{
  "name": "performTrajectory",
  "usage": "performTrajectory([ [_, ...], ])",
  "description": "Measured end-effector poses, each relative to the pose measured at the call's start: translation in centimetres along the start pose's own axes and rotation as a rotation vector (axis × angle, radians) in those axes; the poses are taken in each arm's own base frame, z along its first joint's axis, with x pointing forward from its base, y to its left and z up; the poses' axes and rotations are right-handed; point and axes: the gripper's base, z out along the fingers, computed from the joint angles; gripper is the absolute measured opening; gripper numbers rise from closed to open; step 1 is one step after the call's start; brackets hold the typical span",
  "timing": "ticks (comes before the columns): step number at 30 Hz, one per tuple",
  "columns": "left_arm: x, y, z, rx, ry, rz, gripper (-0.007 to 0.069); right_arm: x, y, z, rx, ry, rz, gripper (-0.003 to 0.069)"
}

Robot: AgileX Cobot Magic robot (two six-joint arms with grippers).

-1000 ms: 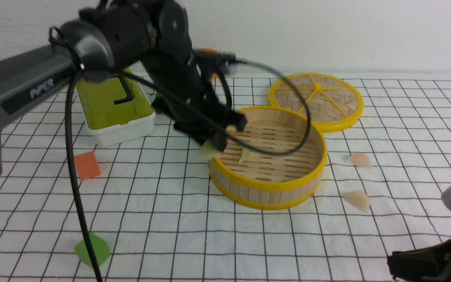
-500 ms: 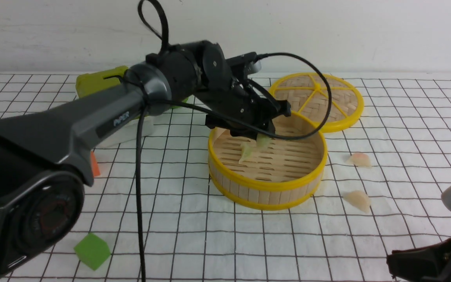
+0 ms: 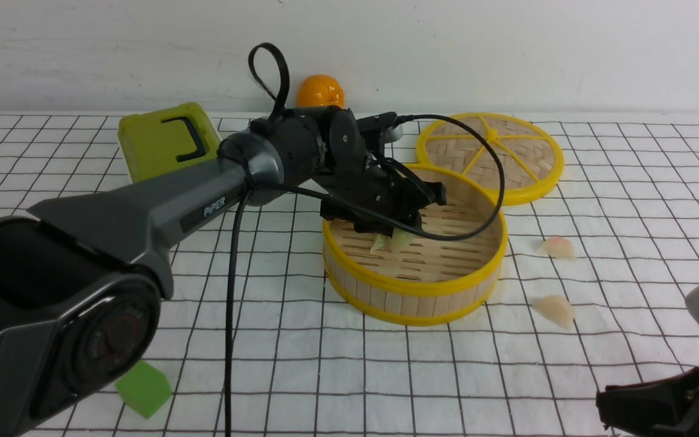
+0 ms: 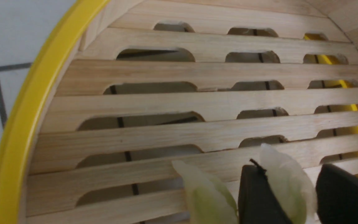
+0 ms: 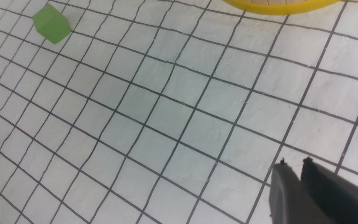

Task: Put the dumplings into the steamer on the table with the white tablecloth.
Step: 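Place the dumpling into the bamboo steamer basket with the left gripper, then reach for and grasp a dumpling lying on the table beside the steamer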

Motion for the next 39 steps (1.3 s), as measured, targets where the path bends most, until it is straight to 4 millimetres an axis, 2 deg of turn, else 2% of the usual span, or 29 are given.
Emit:
performTrajectory([
  [3,-0.3,-0.4,-0.7,0.01,-0.005,-0.038,0.0395,-0.1,0.1,0.0,-0.016,-0.016,0.027,0.0083],
  [5,-0.6,-0.7,-1.5,0.016,-0.01,-0.046,0.041,-0.2,0.2,0.0,-0.019,-0.018,0.031,0.0083],
  [6,-0.9,-1.1,-2.4,0.024,-0.019,-0.05,0.0418,-0.1,0.2,0.0,-0.024,-0.015,0.032,0.0084],
  [7,-1.8,-2.0,-4.7,0.043,-0.047,-0.042,0.0421,-0.1,0.4,-0.1,-0.04,-0.002,0.027,0.0087],
  [9,-2.3,-2.6,-6.3,0.056,-0.065,-0.028,0.0417,-0.3,0.6,-0.2,-0.05,0.006,0.018,0.009],
  [10,-2.7,-3.2,-7.8,0.066,-0.076,-0.012,0.0409,-0.3,0.7,-0.2,-0.057,0.015,0.016,0.0092],
  [11,-3.3,-4.4,-11.8,0.083,-0.096,0.059,0.0376,-1.0,1.0,-0.6,-0.065,0.033,0.052,0.0097],
  [12,-3.4,-4.7,-12.8,0.087,-0.099,0.071,0.0371,-1.0,1.0,-0.7,-0.064,0.045,0.051,0.0099],
  [13,-3.6,-5.2,-14.8,0.091,-0.103,0.11,0.0342,-1.5,1.1,-0.8,-0.061,0.062,0.069,0.0104],
  [14,-3.5,-6.3,-19.5,0.097,-0.114,0.204,0.0285,-3.0,1.2,-1.2,-0.033,0.091,0.097,0.0116],
  [15,-3.2,-6.6,-21.6,0.095,-0.096,0.248,0.0245,-3.6,1.0,-1.4,0.0,0.114,0.087,0.0124],
  [16,-2.6,-7.0,-24.7,0.093,-0.082,0.319,0.0196,-5.0,0.8,-1.8,0.056,0.121,0.083,0.0139],
  [17,-2.5,-7.1,-25.2,0.092,-0.079,0.323,0.0188,-5.0,0.6,-1.7,0.066,0.131,0.075,0.0142],
  [18,-2.1,-7.3,-27.3,0.085,-0.07,0.368,0.0155,-6.1,0.4,-1.9,0.11,0.127,0.077,0.0155],
  [19,-1.2,-7.4,-30.4,0.066,-0.066,0.418,0.0101,-7.3,-0.3,-2.0,0.188,0.148,0.074,0.018],
  [21,0.7,-6.9,-34.7,0.008,-0.085,0.463,0.0017,-9.6,-1.5,-2.1,0.318,0.16,0.11,0.0237],
  [22,0.8,-6.8,-34.9,0.002,-0.087,0.463,0.0011,-10.0,-1.5,-2.2,0.328,0.151,0.12,0.0242],
  [24,2.6,-5.9,-37.3,-0.044,-0.102,0.46,-0.0013,-11.3,-2.4,-1.8,0.395,0.161,0.127,0.029],
  [26,5.6,-4.5,-39.7,-0.087,-0.107,0.435,-0.0013,-12.7,-3.4,-0.9,0.435,0.171,0.117,0.0343],
  [27,7.4,-3.7,-40.7,-0.098,-0.118,0.438,-0.0013,-13.1,-4.1,0.1,0.439,0.191,0.103,0.037],
  [29,10.1,-2.6,-42.3,-0.092,-0.173,0.432,-0.0013,-13.3,-4.9,1.7,0.428,0.217,0.082,0.0389],
  [30,10.6,-2.3,-42.0,-0.095,-0.162,0.429,-0.0013,-13.3,-5.1,2.1,0.422,0.224,0.076,0.0393],
  [31,13.8,-0.9,-42.6,-0.083,-0.207,0.423,-0.0013,-13.2,-6.1,4.1,0.391,0.259,0.049,0.04],
  [32,14.3,-0.8,-43.1,-0.075,-0.233,0.423,-0.0013,-13.2,-6.2,4.3,0.384,0.257,0.051,0.0402],
  [33,17.3,0.7,-42.5,-0.059,-0.241,0.39,-0.0013,-12.9,-7.1,6.4,0.345,0.289,0.023,0.0405],
  [36,21.1,2.6,-41.7,-0.039,-0.262,0.339,-0.0013,-12.4,-8.4,9.0,0.299,0.318,-0.016,0.0407],
  [37,21.6,2.9,-41.4,-0.039,-0.264,0.333,-0.0013,-12.2,-8.6,9.6,0.291,0.323,-0.027,0.0407],
  [39,24.2,4.9,-38.8,-0.069,-0.214,0.317,-0.0013,-11.7,-9.6,11.8,0.279,0.337,-0.09,0.0407],
])
